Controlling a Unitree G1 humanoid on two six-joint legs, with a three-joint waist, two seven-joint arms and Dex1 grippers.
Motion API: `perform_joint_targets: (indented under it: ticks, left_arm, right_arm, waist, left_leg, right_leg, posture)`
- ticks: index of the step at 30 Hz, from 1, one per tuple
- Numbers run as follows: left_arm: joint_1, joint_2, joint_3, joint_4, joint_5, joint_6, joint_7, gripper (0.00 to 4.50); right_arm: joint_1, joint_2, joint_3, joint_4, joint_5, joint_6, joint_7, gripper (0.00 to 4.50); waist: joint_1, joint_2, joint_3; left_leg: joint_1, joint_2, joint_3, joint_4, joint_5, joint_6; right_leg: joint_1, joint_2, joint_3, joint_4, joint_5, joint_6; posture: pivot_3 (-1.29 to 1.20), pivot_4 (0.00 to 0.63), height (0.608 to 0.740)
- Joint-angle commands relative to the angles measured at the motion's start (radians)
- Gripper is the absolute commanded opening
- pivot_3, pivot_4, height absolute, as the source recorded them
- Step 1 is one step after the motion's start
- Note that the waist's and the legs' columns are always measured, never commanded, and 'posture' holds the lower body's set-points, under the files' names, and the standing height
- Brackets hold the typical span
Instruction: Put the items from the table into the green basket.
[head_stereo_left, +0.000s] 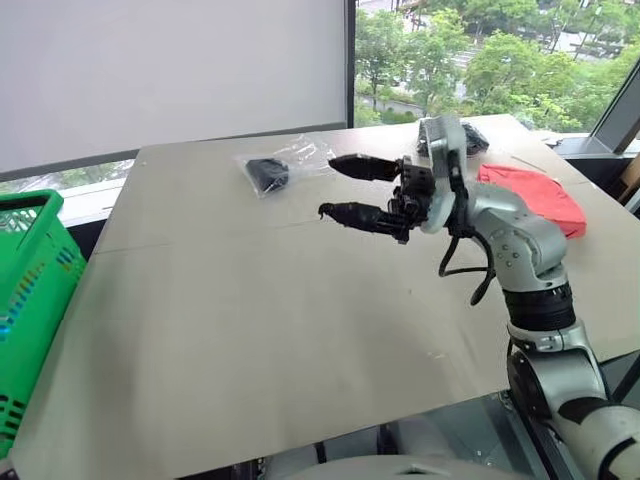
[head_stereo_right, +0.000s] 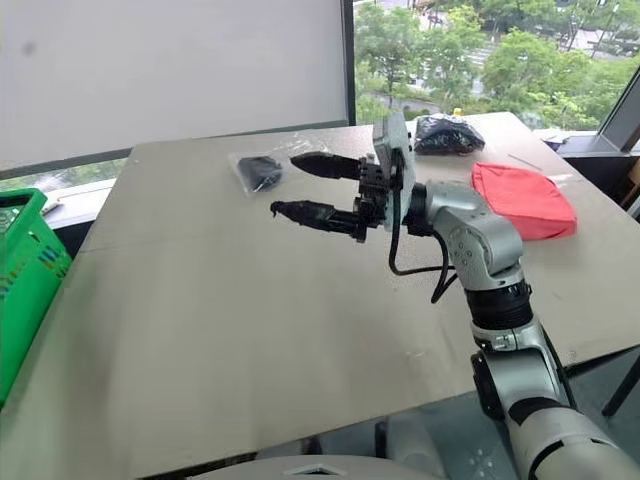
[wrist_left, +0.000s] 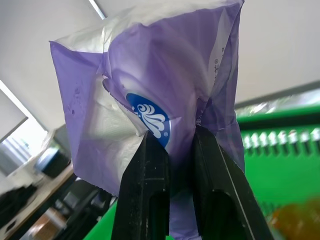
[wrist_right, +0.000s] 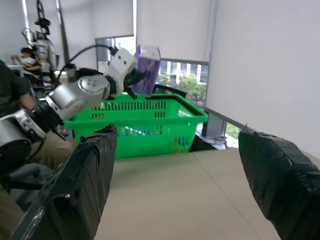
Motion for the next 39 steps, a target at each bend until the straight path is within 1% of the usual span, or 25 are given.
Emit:
perform_joint_targets:
  ticks: [1, 5, 6, 7, 8, 9, 10, 12, 13, 16, 19, 21, 24, 25, 27, 29, 32, 34, 35, 37, 39]
  left_arm:
    - [-0.002, -0.010, 0.042, -0.025, 0.011, 0.037, 0.014, 0.06]
    - [0.014, -0.032, 0.035, -0.026, 0.013, 0.074, 0.003, 0.06]
    - [0.016, -0.038, 0.036, -0.026, 0.011, 0.082, 0.002, 1.07]
    - [0.018, -0.044, 0.037, -0.025, 0.007, 0.091, -0.001, 1.37]
    - [0.019, -0.051, 0.039, -0.025, 0.000, 0.099, -0.005, 1.83]
    - [0.016, -0.057, 0.041, -0.026, -0.008, 0.104, -0.009, 2.40]
    - [0.013, -0.062, 0.040, -0.028, -0.012, 0.108, -0.013, 2.84]
    - [0.006, -0.069, 0.037, -0.030, -0.017, 0.103, -0.013, 3.86]
    - [0.003, -0.072, 0.036, -0.034, -0.019, 0.094, -0.014, 4.44]
    - [-0.017, -0.104, 0.030, -0.067, -0.086, 0.027, -0.069, 4.44]
    - [-0.051, -0.189, 0.047, -0.154, -0.259, -0.015, -0.181, 4.44]
    - [-0.037, -0.227, 0.044, -0.238, -0.364, -0.030, -0.270, 4.44]
    - [0.030, -0.310, 0.009, -0.409, -0.549, 0.046, -0.363, 4.44]
    - [0.071, -0.342, -0.024, -0.480, -0.597, 0.073, -0.380, 4.44]
    - [0.191, -0.380, -0.123, -0.614, -0.651, 0.109, -0.437, 4.44]
    - [0.296, -0.415, -0.214, -0.695, -0.643, 0.122, -0.444, 4.44]
    - [0.401, -0.453, -0.316, -0.710, -0.578, 0.084, -0.452, 4.44]
    - [0.412, -0.479, -0.332, -0.701, -0.579, 0.081, -0.427, 4.44]
    - [0.423, -0.482, -0.365, -0.708, -0.549, 0.084, -0.410, 4.44]
    - [0.442, -0.484, -0.422, -0.731, -0.488, 0.093, -0.378, 4.44]
    - [0.442, -0.485, -0.454, -0.776, -0.478, 0.108, -0.356, 4.44]
  right_arm:
    - [-0.028, -0.010, -0.021, -0.033, 0.030, -0.003, 0.005, 4.07]
    - [-0.027, -0.015, -0.012, -0.039, 0.031, -0.007, 0.001, 4.07]
    - [-0.027, -0.015, -0.011, -0.041, 0.031, -0.008, 0.000, 4.14]
    - [-0.027, -0.016, -0.010, -0.041, 0.030, -0.009, -0.001, 4.14]
    - [-0.026, -0.016, -0.009, -0.042, 0.029, -0.010, -0.003, 4.14]
    - [-0.026, -0.017, -0.008, -0.043, 0.028, -0.010, -0.003, 4.14]
    - [-0.025, -0.018, -0.008, -0.043, 0.027, -0.010, -0.003, 4.14]
    - [-0.023, -0.022, -0.007, -0.043, 0.025, -0.011, -0.001, 4.14]
    - [-0.021, -0.026, -0.007, -0.043, 0.023, -0.012, 0.000, 4.14]
    - [-0.011, -0.038, -0.006, -0.043, 0.014, -0.021, 0.004, 4.14]
    - [0.022, -0.061, -0.008, -0.047, -0.009, -0.047, -0.003, 4.14]
    - [0.063, -0.082, -0.008, -0.047, -0.056, -0.085, -0.027, 4.14]
    - [0.147, -0.118, -0.022, -0.044, -0.117, -0.125, -0.072, 4.14]
    - [0.174, -0.127, -0.028, -0.038, -0.139, -0.141, -0.093, 4.14]
    - [0.231, -0.150, -0.035, -0.023, -0.196, -0.167, -0.147, 4.14]
    - [0.282, -0.153, -0.046, -0.019, -0.248, -0.180, -0.228, 4.14]
    - [0.382, -0.156, -0.055, -0.048, -0.287, -0.175, -0.307, 4.14]
    - [0.430, -0.156, -0.052, -0.063, -0.324, -0.187, -0.350, 4.14]
    - [0.464, -0.154, -0.051, -0.066, -0.354, -0.219, -0.374, 4.14]
    - [0.510, -0.149, -0.058, -0.077, -0.380, -0.245, -0.407, 4.14]
    - [0.540, -0.158, -0.067, -0.112, -0.391, -0.261, -0.421, 4.14]
  waist:
    - [0.006, -0.001, -0.001]
    - [0.007, -0.001, -0.001]
    - [0.005, -0.001, -0.001]
    - [0.003, -0.002, -0.001]
    - [0.001, -0.002, -0.001]
    - [0.000, -0.002, -0.002]
    - [-0.001, -0.003, -0.002]
    - [-0.002, -0.003, -0.002]
    - [-0.002, -0.003, -0.002]
    - [0.000, -0.004, -0.003]
    - [0.006, -0.004, -0.004]
    - [0.007, -0.006, -0.005]
    - [0.006, -0.006, -0.005]
    - [0.006, -0.004, -0.005]
    - [0.006, -0.001, -0.005]
    - [0.007, 0.001, -0.005]
    - [0.012, 0.004, -0.004]
    - [0.021, 0.005, -0.004]
    - [0.025, 0.007, -0.003]
    - [0.026, 0.007, -0.003]
    - [0.025, 0.008, -0.002]
  left_leg:
    - [0.000, 0.000, 0.000, 0.000, 0.000, -0.001]
    - [-0.001, 0.000, -0.001, 0.000, -0.001, -0.001]
    - [-0.001, 0.000, -0.001, -0.001, -0.001, -0.001]
    - [-0.001, 0.000, -0.001, -0.001, -0.001, -0.001]
    - [-0.001, 0.000, -0.001, -0.001, -0.001, -0.001]
    - [-0.001, 0.000, -0.001, -0.001, -0.001, -0.002]
    - [-0.001, 0.000, -0.001, -0.001, -0.001, -0.002]
    - [0.000, 0.000, -0.001, -0.002, -0.001, -0.002]
    - [0.000, 0.000, -0.001, -0.002, -0.001, -0.002]
    - [0.000, 0.000, -0.001, -0.002, -0.001, -0.002]
    - [-0.001, -0.001, -0.001, -0.002, -0.001, -0.002]
    - [-0.001, -0.001, -0.001, -0.002, -0.001, -0.002]
    - [-0.002, -0.001, 0.000, -0.002, -0.001, -0.002]
    - [-0.002, -0.002, 0.000, -0.002, -0.001, -0.002]
    - [-0.002, -0.003, 0.001, -0.004, -0.001, -0.002]
    - [-0.001, -0.003, 0.002, -0.005, 0.000, 0.000]
    - [0.002, -0.002, 0.001, -0.005, 0.002, 0.003]
    - [0.003, -0.002, 0.000, -0.004, 0.002, 0.004]
    - [0.003, -0.002, 0.000, -0.004, 0.002, 0.004]
    - [0.003, -0.002, -0.001, 0.000, 0.002, 0.004]
    - [0.003, -0.002, -0.002, 0.001, 0.002, 0.004]
  right_leg:
    - [0.000, 0.000, -0.001, 0.000, 0.000, 0.000]
    - [0.000, -0.001, -0.001, 0.000, 0.000, -0.001]
    - [0.000, -0.002, -0.001, 0.000, 0.000, -0.001]
    - [0.000, -0.002, -0.001, 0.000, 0.000, -0.001]
    - [-0.001, -0.002, -0.001, 0.000, 0.000, -0.001]
    - [-0.001, -0.002, -0.001, 0.000, 0.000, -0.001]
    - [-0.001, -0.002, -0.001, 0.000, 0.000, -0.001]
    - [-0.001, -0.002, -0.001, 0.000, -0.001, -0.002]
    - [-0.001, -0.002, -0.001, 0.000, -0.001, -0.002]
    - [-0.001, -0.003, -0.001, 0.000, -0.001, -0.002]
    - [-0.001, -0.005, -0.002, 0.000, -0.001, -0.002]
    - [-0.001, -0.005, -0.002, 0.000, -0.001, -0.002]
    - [-0.001, -0.006, -0.002, -0.001, -0.001, -0.002]
    - [-0.001, -0.006, -0.002, -0.002, -0.001, -0.002]
    - [-0.001, -0.007, -0.002, -0.003, -0.001, -0.002]
    - [0.000, -0.007, -0.002, -0.003, -0.001, -0.002]
    - [0.001, -0.002, -0.001, -0.002, -0.001, -0.003]
    - [0.002, 0.002, -0.001, -0.002, -0.003, -0.005]
    - [0.002, 0.004, 0.000, -0.001, -0.004, -0.005]
    - [0.002, 0.008, 0.000, 0.000, -0.004, -0.005]
    - [0.002, 0.010, 0.002, 0.000, -0.006, -0.002]
  posture:
    - [-0.08, 0.000, 0.740]
    - [-0.08, 0.000, 0.740]
    - [-0.08, 0.000, 0.740]
    - [-0.08, 0.000, 0.740]
    - [-0.09, 0.000, 0.740]
    - [-0.09, 0.000, 0.740]
    - [-0.09, 0.000, 0.740]
    - [-0.09, 0.000, 0.740]
    - [-0.09, 0.000, 0.740]
    - [-0.09, 0.000, 0.740]
    - [-0.07, 0.000, 0.740]
    - [-0.06, 0.000, 0.740]
    - [-0.04, 0.000, 0.740]
    - [-0.04, 0.000, 0.740]
    - [-0.04, 0.000, 0.740]
    - [-0.05, 0.000, 0.740]
    - [-0.06, 0.000, 0.740]
    - [-0.07, 0.000, 0.740]
    - [-0.08, 0.000, 0.740]
    - [-0.09, 0.000, 0.740]
    - [-0.09, 0.000, 0.740]
